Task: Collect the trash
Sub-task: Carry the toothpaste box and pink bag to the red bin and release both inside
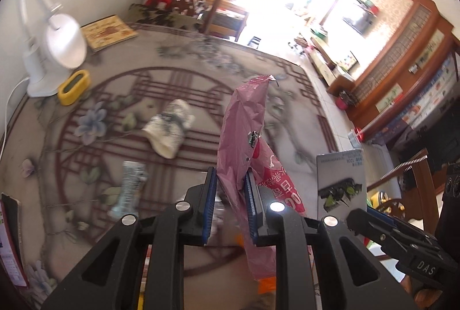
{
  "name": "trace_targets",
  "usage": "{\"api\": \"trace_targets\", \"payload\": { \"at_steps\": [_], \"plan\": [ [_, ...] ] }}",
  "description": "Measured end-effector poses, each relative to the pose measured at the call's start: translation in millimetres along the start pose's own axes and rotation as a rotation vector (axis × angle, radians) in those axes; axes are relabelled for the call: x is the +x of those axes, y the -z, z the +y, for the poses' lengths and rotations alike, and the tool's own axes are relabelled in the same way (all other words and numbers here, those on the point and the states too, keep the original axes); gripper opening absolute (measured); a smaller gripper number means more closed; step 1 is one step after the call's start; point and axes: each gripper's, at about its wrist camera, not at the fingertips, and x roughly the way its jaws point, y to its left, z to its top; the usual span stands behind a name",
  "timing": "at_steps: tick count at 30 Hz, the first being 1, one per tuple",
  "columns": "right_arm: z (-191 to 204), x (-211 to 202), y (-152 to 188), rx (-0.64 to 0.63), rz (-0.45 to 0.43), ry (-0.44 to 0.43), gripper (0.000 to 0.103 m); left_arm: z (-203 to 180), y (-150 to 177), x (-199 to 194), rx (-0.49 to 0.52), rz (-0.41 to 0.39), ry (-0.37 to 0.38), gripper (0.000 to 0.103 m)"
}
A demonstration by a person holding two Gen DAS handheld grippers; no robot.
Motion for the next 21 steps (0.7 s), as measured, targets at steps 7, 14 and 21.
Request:
{"api": "trace_targets", "payload": {
  "at_steps": [7, 14, 21],
  "plan": [
    [-45.2, -30.3, 4.9, 0.066, -0.044, 0.001, 0.036, -54.3, 9.1, 4.4, 0.072, 0.010, 0.022, 0.017],
    [-77.6, -49.7, 9.1, 0.116, -0.072, 0.003, 0.036, -90.6, 15.3, 10.3, 0.111, 0.021, 0.035, 0.017],
    [-107.4, -62.4, 15.0, 0.164, -0.087, 0.018, 0.036, -109.0, 21.1, 18.4, 0.135, 0.044, 0.035, 0.017]
  ]
}}
